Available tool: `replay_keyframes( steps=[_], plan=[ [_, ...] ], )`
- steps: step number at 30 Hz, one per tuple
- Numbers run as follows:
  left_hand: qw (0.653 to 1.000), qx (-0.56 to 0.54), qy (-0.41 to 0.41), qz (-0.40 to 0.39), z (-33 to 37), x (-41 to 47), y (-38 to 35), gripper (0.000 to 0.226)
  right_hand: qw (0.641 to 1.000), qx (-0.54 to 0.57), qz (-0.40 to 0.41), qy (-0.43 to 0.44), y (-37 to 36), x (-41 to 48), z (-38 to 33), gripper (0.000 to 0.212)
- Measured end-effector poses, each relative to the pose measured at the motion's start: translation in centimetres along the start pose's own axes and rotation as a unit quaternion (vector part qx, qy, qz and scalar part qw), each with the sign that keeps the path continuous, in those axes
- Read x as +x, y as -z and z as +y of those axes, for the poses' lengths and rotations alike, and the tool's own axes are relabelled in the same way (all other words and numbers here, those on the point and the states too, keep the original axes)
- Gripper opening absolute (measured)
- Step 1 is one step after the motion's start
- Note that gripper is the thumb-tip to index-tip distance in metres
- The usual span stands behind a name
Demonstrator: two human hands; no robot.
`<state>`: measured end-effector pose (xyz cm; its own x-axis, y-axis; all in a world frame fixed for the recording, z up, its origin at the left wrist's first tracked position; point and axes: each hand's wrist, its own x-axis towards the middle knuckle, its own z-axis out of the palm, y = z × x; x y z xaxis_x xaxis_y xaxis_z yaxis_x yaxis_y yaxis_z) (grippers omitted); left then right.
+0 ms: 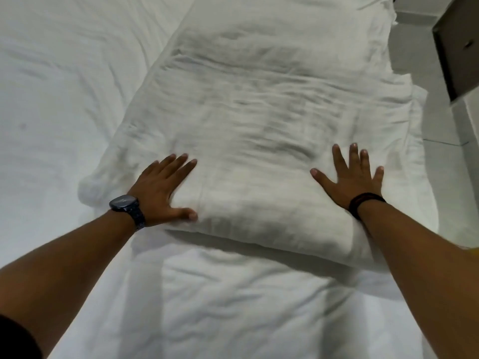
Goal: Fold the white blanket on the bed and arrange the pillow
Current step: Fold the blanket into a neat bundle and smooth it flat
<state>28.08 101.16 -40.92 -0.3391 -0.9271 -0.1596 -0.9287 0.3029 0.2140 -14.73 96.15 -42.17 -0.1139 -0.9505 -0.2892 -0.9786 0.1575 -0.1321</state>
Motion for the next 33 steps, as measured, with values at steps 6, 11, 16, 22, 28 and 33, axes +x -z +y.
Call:
replay_keyframes(
  steps=[6,11,16,22,28,33],
  plan=[
    [0.993,0.111,0.02,-0.043,-1.5,-3.0,0.8,0.137,0.998,0.006,0.036,0.057,-0.1,-7.1,0.5,0.101],
    [0.989,0.139,0.051,-0.026,-2.1,-3.7,1.5,0.127,0.981,-0.089,0.07,0.157,-1.8,-13.8,0.2,0.114],
    [0.981,0.19,0.041,0.028,-3.5,-4.5,1.6,0.107,0.983,-0.105,0.138,0.058,-2.8,-15.7,2.3,0.106],
    [0.978,0.18,0.086,-0.059,-3.4,-4.8,2.7,0.068,0.987,-0.14,0.074,0.015,-1.4,-15.8,1.6,0.072],
    [0.981,0.17,0.088,0.013,-2.3,-7.7,4.9,0.03,0.992,-0.102,0.079,0.001,-1.2,-19.1,0.4,0.061],
    [0.977,0.185,0.101,0.038,-1.0,-13.0,6.3,0.027,0.994,-0.067,0.09,0.017,-2.0,-24.8,-0.1,0.055]
  ],
)
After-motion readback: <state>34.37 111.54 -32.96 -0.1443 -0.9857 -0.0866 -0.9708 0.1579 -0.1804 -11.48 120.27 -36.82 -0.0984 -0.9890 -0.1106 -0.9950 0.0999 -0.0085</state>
